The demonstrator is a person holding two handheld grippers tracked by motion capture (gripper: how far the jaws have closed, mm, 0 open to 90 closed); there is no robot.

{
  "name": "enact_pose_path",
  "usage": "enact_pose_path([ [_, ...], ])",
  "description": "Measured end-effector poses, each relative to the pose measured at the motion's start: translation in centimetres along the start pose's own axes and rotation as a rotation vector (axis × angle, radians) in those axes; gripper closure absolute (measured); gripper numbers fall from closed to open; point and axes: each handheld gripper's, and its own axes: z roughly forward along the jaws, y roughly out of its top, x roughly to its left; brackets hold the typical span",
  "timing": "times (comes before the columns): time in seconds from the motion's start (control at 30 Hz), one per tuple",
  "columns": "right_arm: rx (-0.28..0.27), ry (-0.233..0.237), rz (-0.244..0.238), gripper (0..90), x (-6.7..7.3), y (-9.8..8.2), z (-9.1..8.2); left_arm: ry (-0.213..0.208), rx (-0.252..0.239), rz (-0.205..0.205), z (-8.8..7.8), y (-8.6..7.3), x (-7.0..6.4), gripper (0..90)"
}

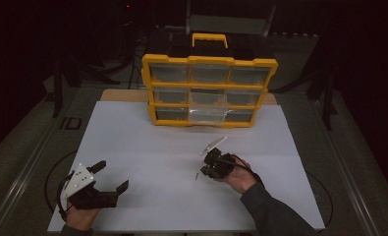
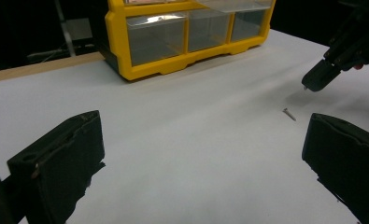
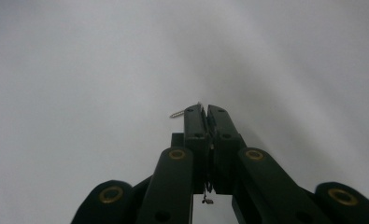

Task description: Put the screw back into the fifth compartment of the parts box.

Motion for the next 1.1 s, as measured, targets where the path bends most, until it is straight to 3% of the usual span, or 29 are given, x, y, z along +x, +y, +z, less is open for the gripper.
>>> enact_pose_path([
  [1.1,-0.061,-0.001,0.039,87.5,-1.4,3.3,-3.7,0.002,0.000,0.000,0.0,0.0,0.0,0.0],
])
